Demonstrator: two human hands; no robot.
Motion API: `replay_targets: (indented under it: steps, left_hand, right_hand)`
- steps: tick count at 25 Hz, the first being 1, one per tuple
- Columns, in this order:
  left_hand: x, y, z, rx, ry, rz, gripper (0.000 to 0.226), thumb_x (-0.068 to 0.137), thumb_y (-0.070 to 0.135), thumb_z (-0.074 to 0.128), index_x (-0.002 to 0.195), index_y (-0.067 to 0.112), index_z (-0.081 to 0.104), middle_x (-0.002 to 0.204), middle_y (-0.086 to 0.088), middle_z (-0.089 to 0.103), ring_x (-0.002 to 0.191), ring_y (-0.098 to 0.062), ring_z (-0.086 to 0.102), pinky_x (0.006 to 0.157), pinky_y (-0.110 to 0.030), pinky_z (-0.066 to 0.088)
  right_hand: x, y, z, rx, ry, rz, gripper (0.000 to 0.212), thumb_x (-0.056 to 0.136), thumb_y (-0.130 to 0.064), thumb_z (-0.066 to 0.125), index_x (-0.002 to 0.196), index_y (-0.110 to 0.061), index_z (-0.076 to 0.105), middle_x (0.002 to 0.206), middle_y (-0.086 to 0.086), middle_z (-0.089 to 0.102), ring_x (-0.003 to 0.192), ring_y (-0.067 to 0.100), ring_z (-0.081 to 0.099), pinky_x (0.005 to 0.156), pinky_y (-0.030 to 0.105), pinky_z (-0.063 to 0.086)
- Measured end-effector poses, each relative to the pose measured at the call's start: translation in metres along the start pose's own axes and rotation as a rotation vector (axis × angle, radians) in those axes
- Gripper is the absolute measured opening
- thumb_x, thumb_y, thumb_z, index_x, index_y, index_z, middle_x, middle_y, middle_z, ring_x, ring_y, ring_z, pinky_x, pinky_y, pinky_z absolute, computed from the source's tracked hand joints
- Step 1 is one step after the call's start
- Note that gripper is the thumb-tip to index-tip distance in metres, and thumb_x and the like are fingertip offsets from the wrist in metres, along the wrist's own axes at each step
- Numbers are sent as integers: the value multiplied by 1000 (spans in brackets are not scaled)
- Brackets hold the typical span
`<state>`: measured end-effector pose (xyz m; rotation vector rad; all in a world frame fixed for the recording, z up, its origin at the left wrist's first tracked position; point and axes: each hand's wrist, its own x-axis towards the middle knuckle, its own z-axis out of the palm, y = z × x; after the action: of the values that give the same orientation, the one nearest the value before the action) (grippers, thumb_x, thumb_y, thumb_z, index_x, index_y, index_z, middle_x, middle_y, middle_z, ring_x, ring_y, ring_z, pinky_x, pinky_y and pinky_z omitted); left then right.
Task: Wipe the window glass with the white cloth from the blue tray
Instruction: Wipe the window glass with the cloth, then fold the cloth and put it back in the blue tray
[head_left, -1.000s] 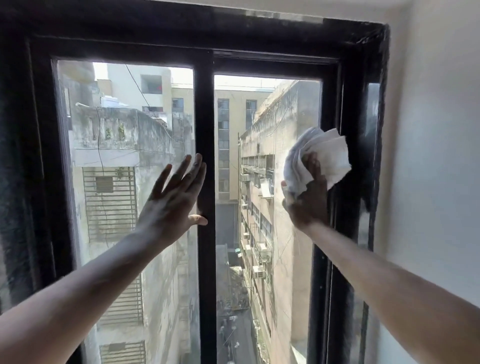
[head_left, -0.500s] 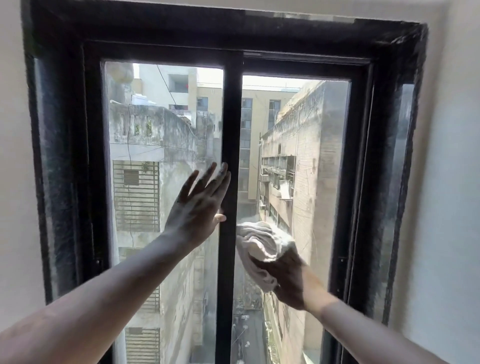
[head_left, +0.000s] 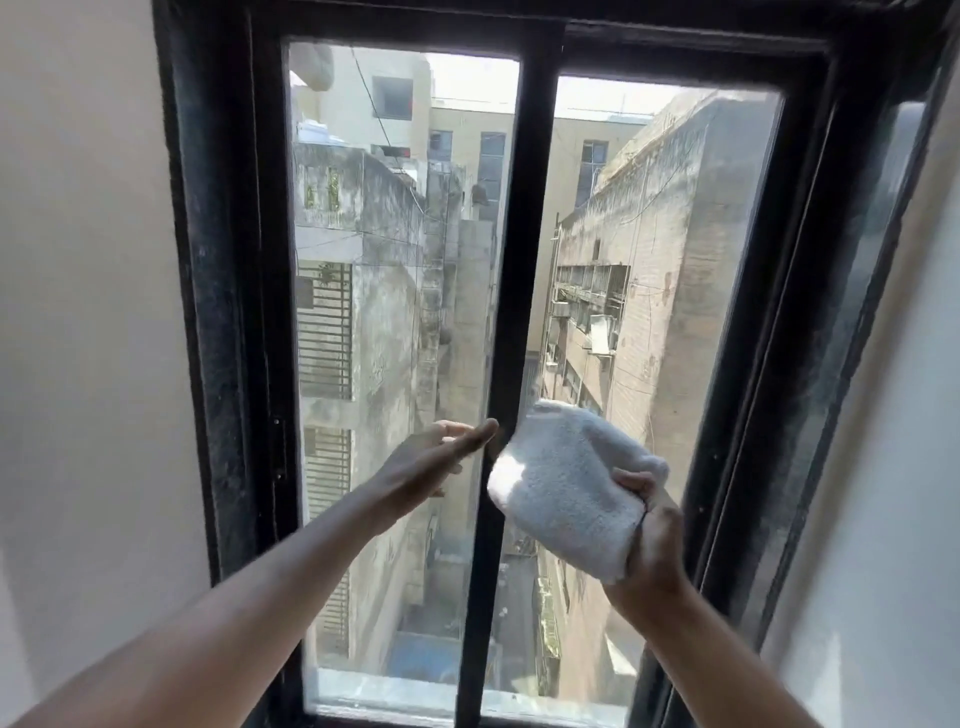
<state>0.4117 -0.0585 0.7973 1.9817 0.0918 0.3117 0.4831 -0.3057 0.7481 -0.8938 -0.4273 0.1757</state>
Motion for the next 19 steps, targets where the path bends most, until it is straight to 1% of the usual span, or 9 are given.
replay_targets:
  steps: [2,3,6,10,12,14,15,17,19]
  left_hand:
    - [-23,-14,8,-191,-141,-175,109,72,103,61,155,33,61,143,3,76,130,-26,77,107,-50,60]
    - [-35,-30,7,-260,-124,-217,109,71,103,63,150,28,67,135,-1,83,121,-28,82,107,-50,63]
    - [-82,-105,-11,-439,155,-341,94,72,95,71,119,15,86,111,-12,90,100,-34,89,94,-55,70]
    - [-199,-235,-16,-455,609,-559,70,79,92,68,94,27,87,107,-11,89,102,-30,87,92,-51,70]
    - [-261,-305,-2,-489,763,-660,49,92,82,64,96,39,85,103,7,89,102,-13,85,87,-36,68]
    - [-325,-374,19,-522,850,-802,40,104,69,58,112,38,82,105,19,87,107,-2,81,85,-22,60]
    - [-358,-414,32,-551,888,-885,40,110,60,56,121,30,80,111,15,86,113,-8,80,89,-25,59]
    - [-421,-493,63,-598,932,-1028,35,114,40,59,125,14,80,120,-8,86,117,-26,79,91,-38,59]
    - [-469,-564,91,-582,991,-1165,30,111,30,68,124,7,81,120,-21,84,110,-30,79,86,-35,62]
  right_hand:
    - [-17,15,16,29,-139,125,35,103,-23,51,116,-1,76,94,16,78,84,33,79,65,39,68]
    - [-21,29,22,23,-174,203,33,98,-22,56,113,-2,76,93,16,77,82,33,77,64,39,66]
    - [-37,98,32,-15,-201,451,48,96,-26,61,134,2,71,113,23,79,96,41,78,78,48,68]
    - [-82,237,27,-216,-179,791,47,95,-31,72,134,-5,79,126,24,83,106,41,82,85,47,69]
    - [-120,313,20,-393,-217,897,42,87,-35,81,121,-10,86,117,22,87,100,36,85,77,39,69]
    - [-166,393,12,-644,-278,951,32,85,-37,82,105,-14,88,101,11,90,86,27,85,66,32,64]
    - [-192,439,5,-758,-319,950,29,87,-36,80,97,-10,85,91,5,88,79,24,80,64,30,59]
    - [-240,524,-18,-937,-429,908,33,98,-31,78,80,-5,71,72,-8,71,73,16,64,61,31,47]
    - [-287,602,-47,-1115,-558,799,46,105,-37,75,69,-20,54,61,-12,54,62,7,51,57,23,38]
